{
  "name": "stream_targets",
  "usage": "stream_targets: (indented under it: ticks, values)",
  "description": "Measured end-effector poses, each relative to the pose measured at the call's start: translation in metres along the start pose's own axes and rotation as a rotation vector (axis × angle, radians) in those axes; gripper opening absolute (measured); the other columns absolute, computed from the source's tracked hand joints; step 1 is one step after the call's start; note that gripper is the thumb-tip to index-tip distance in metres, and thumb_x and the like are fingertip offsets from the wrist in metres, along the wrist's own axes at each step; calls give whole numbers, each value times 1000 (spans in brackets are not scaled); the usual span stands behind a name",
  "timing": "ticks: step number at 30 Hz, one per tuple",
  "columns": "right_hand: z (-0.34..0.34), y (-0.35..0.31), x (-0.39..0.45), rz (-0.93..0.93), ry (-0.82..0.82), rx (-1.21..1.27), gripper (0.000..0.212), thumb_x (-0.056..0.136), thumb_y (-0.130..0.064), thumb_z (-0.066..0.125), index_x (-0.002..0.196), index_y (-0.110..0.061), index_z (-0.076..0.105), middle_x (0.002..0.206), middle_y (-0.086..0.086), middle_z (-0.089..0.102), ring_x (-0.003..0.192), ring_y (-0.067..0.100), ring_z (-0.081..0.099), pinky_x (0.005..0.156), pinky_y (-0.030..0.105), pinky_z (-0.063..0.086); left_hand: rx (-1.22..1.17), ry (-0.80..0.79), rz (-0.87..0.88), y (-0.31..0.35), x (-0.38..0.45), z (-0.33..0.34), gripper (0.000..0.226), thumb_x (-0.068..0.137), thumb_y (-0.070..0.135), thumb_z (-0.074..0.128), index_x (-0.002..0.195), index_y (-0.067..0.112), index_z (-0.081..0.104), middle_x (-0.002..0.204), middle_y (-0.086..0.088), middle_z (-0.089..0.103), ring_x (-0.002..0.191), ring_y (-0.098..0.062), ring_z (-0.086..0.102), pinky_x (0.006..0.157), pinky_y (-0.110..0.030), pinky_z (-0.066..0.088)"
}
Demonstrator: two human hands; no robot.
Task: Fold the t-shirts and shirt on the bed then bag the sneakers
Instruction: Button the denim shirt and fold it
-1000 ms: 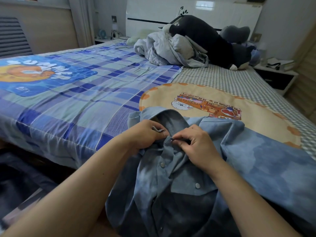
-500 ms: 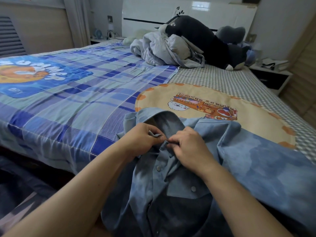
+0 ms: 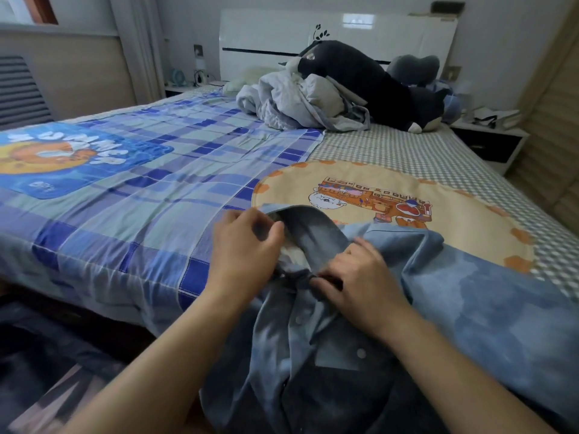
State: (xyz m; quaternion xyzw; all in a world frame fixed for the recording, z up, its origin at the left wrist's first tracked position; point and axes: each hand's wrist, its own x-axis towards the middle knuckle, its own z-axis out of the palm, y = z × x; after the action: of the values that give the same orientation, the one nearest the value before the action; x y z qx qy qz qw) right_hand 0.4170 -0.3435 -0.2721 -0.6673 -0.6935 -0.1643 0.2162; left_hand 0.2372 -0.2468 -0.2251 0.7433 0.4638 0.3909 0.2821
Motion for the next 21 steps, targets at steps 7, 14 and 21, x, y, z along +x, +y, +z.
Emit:
stream_targets:
  ticks: [7,14,21]
  values:
    - [-7,-6,-5,628,227,310,30,92,-30,66,118,-15,64,114,1,62,108,21,55,100,36,46,-177,-49,-337,-28,9,6,7,91,16,61,97,15,58,86,-6,68,77,-26,65,73,-42,56]
    - [11,0,-4,741,-99,445,14,99,-25,60,86,-20,65,89,-3,64,90,22,60,75,34,43,-833,-155,-728,2,11,2,19,104,14,49,94,9,65,86,-19,68,76,-29,66,62,-41,59]
    - [-153,-2,88,971,278,1079,29,98,-3,54,124,1,65,115,16,68,92,19,58,63,20,49,-791,-192,-535,132,40,-83,24,106,15,48,84,18,56,78,0,56,65,-14,50,56,-27,37]
